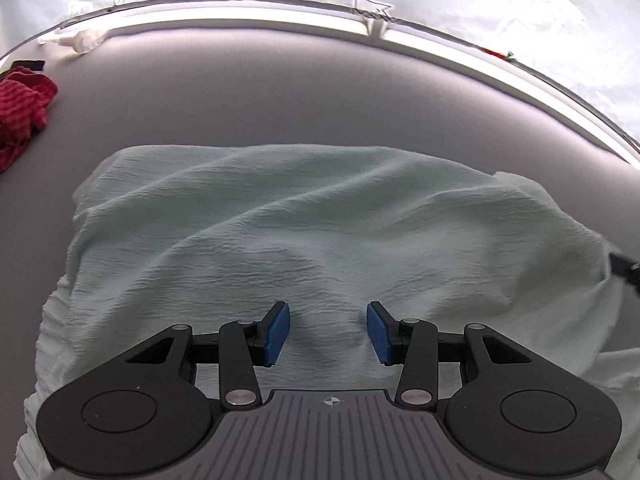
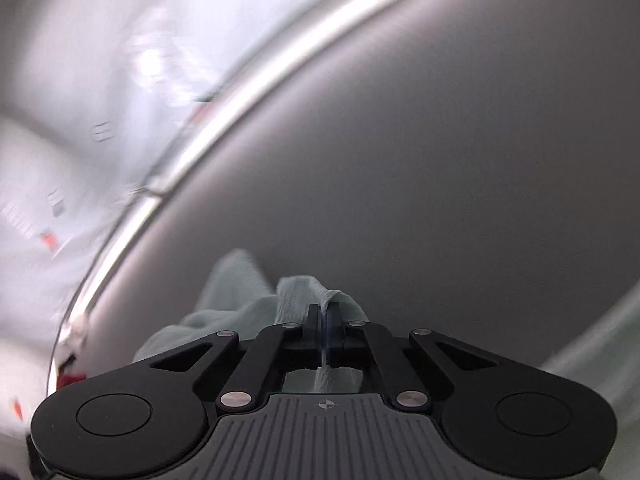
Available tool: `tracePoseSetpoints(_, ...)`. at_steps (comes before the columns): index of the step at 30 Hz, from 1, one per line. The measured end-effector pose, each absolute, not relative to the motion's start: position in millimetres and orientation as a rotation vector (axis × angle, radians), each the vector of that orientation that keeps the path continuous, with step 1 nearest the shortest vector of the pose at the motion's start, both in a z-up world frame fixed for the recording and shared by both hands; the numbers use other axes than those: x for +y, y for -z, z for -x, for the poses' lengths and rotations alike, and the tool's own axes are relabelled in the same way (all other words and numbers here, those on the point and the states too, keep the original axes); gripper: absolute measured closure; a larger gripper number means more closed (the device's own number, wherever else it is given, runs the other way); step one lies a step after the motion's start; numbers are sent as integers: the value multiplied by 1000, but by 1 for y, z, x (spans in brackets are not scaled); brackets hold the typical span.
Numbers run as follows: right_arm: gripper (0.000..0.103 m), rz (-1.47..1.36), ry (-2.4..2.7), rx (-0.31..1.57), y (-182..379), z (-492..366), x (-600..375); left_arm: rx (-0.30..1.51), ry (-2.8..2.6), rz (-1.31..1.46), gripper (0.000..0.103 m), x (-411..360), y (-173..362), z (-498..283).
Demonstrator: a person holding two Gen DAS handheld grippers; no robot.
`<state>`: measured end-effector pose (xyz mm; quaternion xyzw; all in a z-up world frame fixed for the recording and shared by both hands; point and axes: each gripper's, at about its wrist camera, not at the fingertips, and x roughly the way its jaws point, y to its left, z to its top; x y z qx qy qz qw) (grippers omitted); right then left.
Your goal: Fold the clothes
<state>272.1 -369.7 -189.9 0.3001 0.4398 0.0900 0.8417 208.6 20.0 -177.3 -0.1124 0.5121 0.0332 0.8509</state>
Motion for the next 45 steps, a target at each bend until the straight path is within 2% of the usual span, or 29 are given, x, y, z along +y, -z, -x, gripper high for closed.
tracePoseSetpoints(3, 99, -412, -559, 881, 155, -254, -317, 1065, -27, 312, 55, 25, 167, -208)
tracePoseSetpoints(5, 99, -327, -723, 915, 150, -238, -287, 1063, 35, 374, 47, 23, 162, -210)
tracePoseSetpoints(7, 99, -219, -827, 956, 153, -220, -256, 1071, 126, 421, 43, 18, 160, -212)
tracePoseSetpoints(10, 99, -116, -862, 1018, 171, -197, -226, 1091, 229, 446, 43, 5, 162, -216)
tracePoseSetpoints(13, 99, -154, -839, 1066, 186, -186, -222, 1130, 221, 318, 44, -23, 175, -224)
tracePoseSetpoints(15, 99, -183, -829, 1077, 192, -181, -224, 1133, 232, 274, 49, -34, 183, -226)
tracePoseSetpoints(17, 99, -206, -819, 1084, 192, -168, -232, 1126, 239, 265, 77, -43, 189, -225)
tracePoseSetpoints(19, 99, -207, -811, 1088, 188, -160, -235, 1128, 247, 288, 90, -44, 191, -223)
tracePoseSetpoints(20, 99, -212, -807, 1086, 186, -156, -240, 1121, 246, 310, 93, -41, 191, -220)
tracePoseSetpoints(23, 91, -256, -795, 1073, 177, -146, -260, 1127, 210, 359, 96, -24, 194, -215)
tracePoseSetpoints(25, 80, -337, -794, 1048, 172, -153, -273, 1143, 181, 389, 96, -11, 198, -213)
tracePoseSetpoints(26, 63, -416, -775, 1010, 166, -156, -290, 1152, 166, 417, 96, -1, 202, -211)
tracePoseSetpoints(27, 50, -494, -734, 974, 162, -161, -307, 1160, 161, 454, 96, 8, 206, -209)
tracePoseSetpoints(30, 48, -592, -640, 960, 166, -176, -325, 1165, 152, 523, 96, 23, 210, -204)
tracePoseSetpoints(36, 51, -479, -566, 1118, 192, -197, -285, 1158, 146, 526, 96, 33, 213, -196)
tracePoseSetpoints(37, 70, -484, -554, 1130, 195, -197, -280, 1159, 157, 542, 96, 36, 214, -195)
tracePoseSetpoints(39, 91, -490, -533, 1148, 197, -197, -273, 1166, 177, 577, 95, 45, 214, -193)
tracePoseSetpoints(40, 95, -490, -518, 1145, 196, -197, -271, 1171, 184, 593, 94, 52, 214, -190)
tracePoseSetpoints(45, 97, -609, -581, 1104, 196, -189, -261, 1165, 196, 700, 94, 69, 215, -184)
